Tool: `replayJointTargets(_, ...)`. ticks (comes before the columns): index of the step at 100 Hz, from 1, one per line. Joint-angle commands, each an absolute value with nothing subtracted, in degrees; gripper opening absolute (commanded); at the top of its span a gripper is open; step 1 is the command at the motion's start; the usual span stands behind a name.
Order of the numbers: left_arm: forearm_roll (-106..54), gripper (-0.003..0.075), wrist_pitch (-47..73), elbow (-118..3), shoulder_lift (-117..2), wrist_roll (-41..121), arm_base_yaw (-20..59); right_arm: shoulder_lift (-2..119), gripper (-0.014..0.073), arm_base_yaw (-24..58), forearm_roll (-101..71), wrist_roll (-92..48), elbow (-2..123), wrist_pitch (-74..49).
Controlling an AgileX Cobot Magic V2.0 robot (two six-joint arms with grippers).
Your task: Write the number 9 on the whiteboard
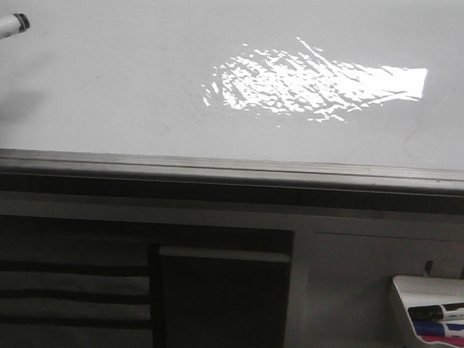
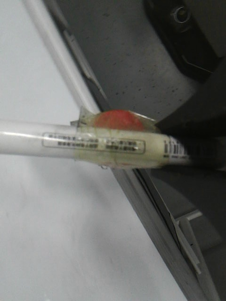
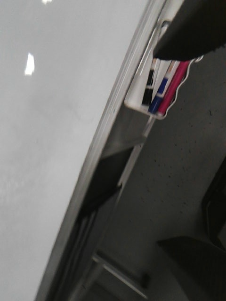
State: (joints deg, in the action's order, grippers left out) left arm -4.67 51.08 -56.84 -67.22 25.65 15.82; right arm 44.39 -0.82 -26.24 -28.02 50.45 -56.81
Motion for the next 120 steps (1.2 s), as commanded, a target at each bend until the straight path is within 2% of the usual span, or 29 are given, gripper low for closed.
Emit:
replayJointTargets(1,-9.01,-0.0020,54.18,-60.88,-65.93,34.20,18.90,48.55,0.0668,-0.45,-37.27,-41.10,54.87,-58.48)
replayJointTargets(11,-11.99,-0.0020,54.54,-61.96,-65.93,41.91,23.14,52.66,0.0668,1.84,-42.94,-50.58,57.38,-60.93)
replayJointTargets(23,-12.77,-0.0020,54.31,-63.14,-65.93,44.94,29.06,56.95,0.0668,8.63,-43.88,-58.03,59.90,-60.34)
replayJointTargets(56,-12.77,-0.0020,53.35,-64.39,-66.26,49.60,41.47,66.57,0.0666,30.49,-43.88,-65.00,64.56,-48.79)
replayJointTargets(74,-13.07,-0.0020,50.44,-64.39,-66.26,49.60,44.63,70.33,0.0662,35.71,-43.88,-65.20,64.98,-44.41)
replayJointTargets(81,-13.60,-0.0020,49.87,-64.39,-66.26,49.60,44.87,71.14,0.0622,36.01,-44.00,-65.20,64.98,-43.33)
replayJointTargets(102,-14.13,-0.0020,48.89,-64.39,-66.26,49.60,44.87,72.90,0.0378,36.01,-44.10,-65.20,64.98,-43.12)
replayJointTargets(120,-14.13,-0.0020,48.89,-64.39,-66.26,49.60,44.87,73.02,0.0305,36.01,-44.45,-65.20,64.98,-42.88)
